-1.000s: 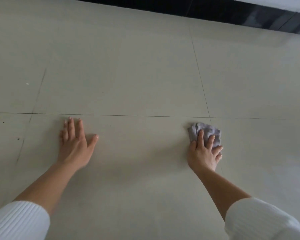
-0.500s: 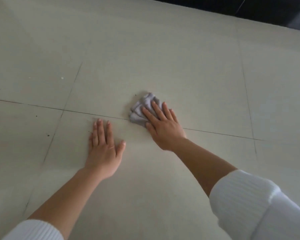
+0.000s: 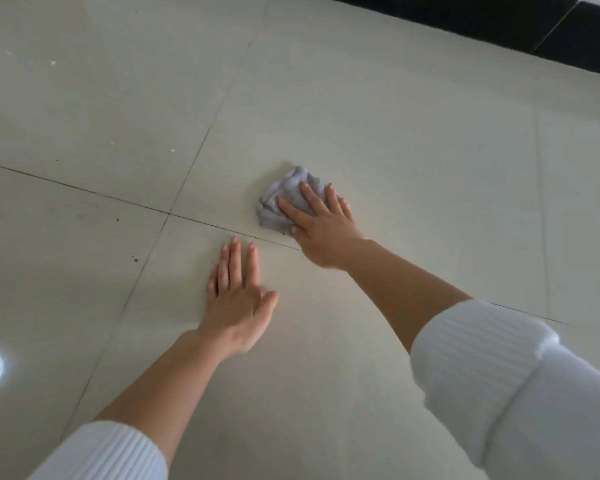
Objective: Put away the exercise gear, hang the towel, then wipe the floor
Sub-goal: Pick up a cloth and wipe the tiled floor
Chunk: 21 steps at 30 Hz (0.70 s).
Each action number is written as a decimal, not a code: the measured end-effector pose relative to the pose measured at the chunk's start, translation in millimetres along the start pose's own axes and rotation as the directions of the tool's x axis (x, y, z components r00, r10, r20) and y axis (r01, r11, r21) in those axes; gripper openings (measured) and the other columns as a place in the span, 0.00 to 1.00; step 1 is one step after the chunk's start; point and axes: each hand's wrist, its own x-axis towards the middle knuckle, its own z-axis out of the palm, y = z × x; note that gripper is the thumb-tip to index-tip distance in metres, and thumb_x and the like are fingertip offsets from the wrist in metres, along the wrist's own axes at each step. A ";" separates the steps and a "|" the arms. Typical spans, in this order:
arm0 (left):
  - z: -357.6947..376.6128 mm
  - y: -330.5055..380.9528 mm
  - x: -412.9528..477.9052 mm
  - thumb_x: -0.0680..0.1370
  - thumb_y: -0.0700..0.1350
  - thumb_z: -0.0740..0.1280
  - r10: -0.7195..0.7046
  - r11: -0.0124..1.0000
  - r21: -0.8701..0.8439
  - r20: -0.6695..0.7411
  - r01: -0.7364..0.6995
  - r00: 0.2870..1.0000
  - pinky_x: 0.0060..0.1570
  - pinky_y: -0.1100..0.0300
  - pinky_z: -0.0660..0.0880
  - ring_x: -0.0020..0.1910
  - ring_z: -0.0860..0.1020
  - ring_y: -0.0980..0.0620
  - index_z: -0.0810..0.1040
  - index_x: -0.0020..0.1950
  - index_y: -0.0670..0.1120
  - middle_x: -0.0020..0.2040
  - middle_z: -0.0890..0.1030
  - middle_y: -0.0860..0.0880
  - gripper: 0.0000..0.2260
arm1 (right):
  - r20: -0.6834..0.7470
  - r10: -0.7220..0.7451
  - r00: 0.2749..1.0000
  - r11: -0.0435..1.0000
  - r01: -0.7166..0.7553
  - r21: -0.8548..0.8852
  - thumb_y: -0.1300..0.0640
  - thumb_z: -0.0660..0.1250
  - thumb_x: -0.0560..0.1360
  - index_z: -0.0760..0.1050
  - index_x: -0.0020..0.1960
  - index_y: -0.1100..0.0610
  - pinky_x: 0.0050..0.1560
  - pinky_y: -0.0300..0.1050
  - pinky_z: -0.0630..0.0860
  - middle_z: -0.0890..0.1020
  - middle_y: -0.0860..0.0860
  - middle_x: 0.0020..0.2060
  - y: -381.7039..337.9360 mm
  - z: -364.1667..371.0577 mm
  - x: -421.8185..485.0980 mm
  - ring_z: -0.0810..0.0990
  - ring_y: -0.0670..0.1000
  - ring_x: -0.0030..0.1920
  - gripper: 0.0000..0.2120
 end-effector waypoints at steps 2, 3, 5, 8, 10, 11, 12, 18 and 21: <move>-9.3 0.6 0.2 0.77 0.50 0.50 -0.009 0.991 -0.131 0.037 0.014 0.999 0.70 0.56 0.33 0.70 0.28 0.59 0.36 0.76 0.49 0.75 0.31 0.50 0.32 | 0.016 -0.078 0.997 0.997 0.078 -0.007 0.45 0.46 0.82 0.43 0.76 0.35 0.75 0.57 0.37 0.38 0.48 0.77 -7.4 11.1 -23.6 0.34 0.62 0.75 0.24; -12.1 -1.2 0.6 0.76 0.50 0.49 0.004 0.985 -0.175 0.036 0.002 0.999 0.70 0.58 0.33 0.71 0.30 0.59 0.38 0.77 0.49 0.76 0.33 0.51 0.32 | 0.017 -0.100 0.995 0.995 0.100 -0.003 0.45 0.47 0.82 0.43 0.76 0.35 0.75 0.57 0.38 0.38 0.48 0.78 -11.3 18.8 -36.9 0.35 0.62 0.76 0.24; -13.1 -7.4 3.4 0.71 0.53 0.45 0.046 0.982 -0.180 -0.026 -0.050 0.999 0.71 0.60 0.36 0.72 0.35 0.59 0.40 0.76 0.44 0.76 0.37 0.51 0.35 | -0.002 -0.140 0.990 0.990 0.140 0.007 0.46 0.47 0.82 0.45 0.76 0.36 0.76 0.57 0.38 0.40 0.49 0.78 -19.2 35.5 -63.3 0.35 0.61 0.76 0.24; -10.0 -9.8 7.5 0.76 0.51 0.49 0.054 0.994 -0.097 -0.049 -0.059 0.997 0.71 0.61 0.38 0.75 0.39 0.53 0.43 0.76 0.39 0.77 0.41 0.43 0.32 | 0.022 -0.210 0.977 0.978 0.210 -0.013 0.45 0.49 0.82 0.48 0.76 0.36 0.75 0.56 0.36 0.41 0.49 0.78 -26.2 55.8 -107.0 0.35 0.60 0.76 0.23; -5.6 -4.6 7.9 0.80 0.45 0.53 0.017 0.999 -0.043 -0.059 -0.019 0.998 0.72 0.58 0.38 0.76 0.39 0.49 0.42 0.76 0.39 0.77 0.40 0.42 0.29 | 0.061 -0.291 0.955 0.955 0.294 -0.037 0.46 0.50 0.82 0.51 0.76 0.37 0.74 0.56 0.37 0.44 0.49 0.78 -20.8 68.0 -139.0 0.37 0.60 0.76 0.23; -4.9 -1.2 6.8 0.81 0.46 0.54 -0.010 0.999 -0.044 -0.071 0.007 0.997 0.72 0.57 0.38 0.76 0.38 0.49 0.42 0.76 0.40 0.77 0.40 0.43 0.30 | 0.062 -0.339 0.939 0.937 0.343 -0.065 0.46 0.50 0.81 0.55 0.75 0.37 0.75 0.57 0.43 0.48 0.49 0.78 -14.6 74.8 -155.7 0.42 0.61 0.77 0.23; -3.5 1.3 4.7 0.81 0.48 0.55 -0.016 1.000 -0.027 -0.086 0.013 0.996 0.73 0.56 0.38 0.76 0.39 0.48 0.42 0.77 0.40 0.77 0.40 0.43 0.31 | 0.045 -0.366 0.929 0.924 0.369 -0.097 0.45 0.51 0.79 0.59 0.74 0.38 0.74 0.59 0.50 0.54 0.50 0.78 -6.8 81.3 -172.9 0.49 0.61 0.77 0.23; 17.7 30.4 -35.9 0.80 0.52 0.55 -0.020 0.987 0.154 -0.136 0.041 0.991 0.74 0.52 0.45 0.77 0.45 0.43 0.45 0.76 0.37 0.77 0.44 0.39 0.33 | -0.143 0.007 0.990 0.999 -0.012 -0.038 0.47 0.52 0.78 0.61 0.74 0.42 0.71 0.49 0.58 0.64 0.48 0.74 43.3 112.3 -270.4 0.65 0.55 0.73 0.24; 44.4 47.4 -73.2 0.80 0.49 0.55 0.037 0.990 0.137 -0.175 -0.012 0.984 0.73 0.49 0.50 0.76 0.51 0.41 0.51 0.76 0.38 0.77 0.50 0.39 0.29 | -0.195 0.158 0.968 0.987 -0.151 0.053 0.53 0.63 0.74 0.67 0.72 0.50 0.70 0.49 0.64 0.70 0.50 0.71 37.4 126.8 -300.0 0.72 0.57 0.69 0.27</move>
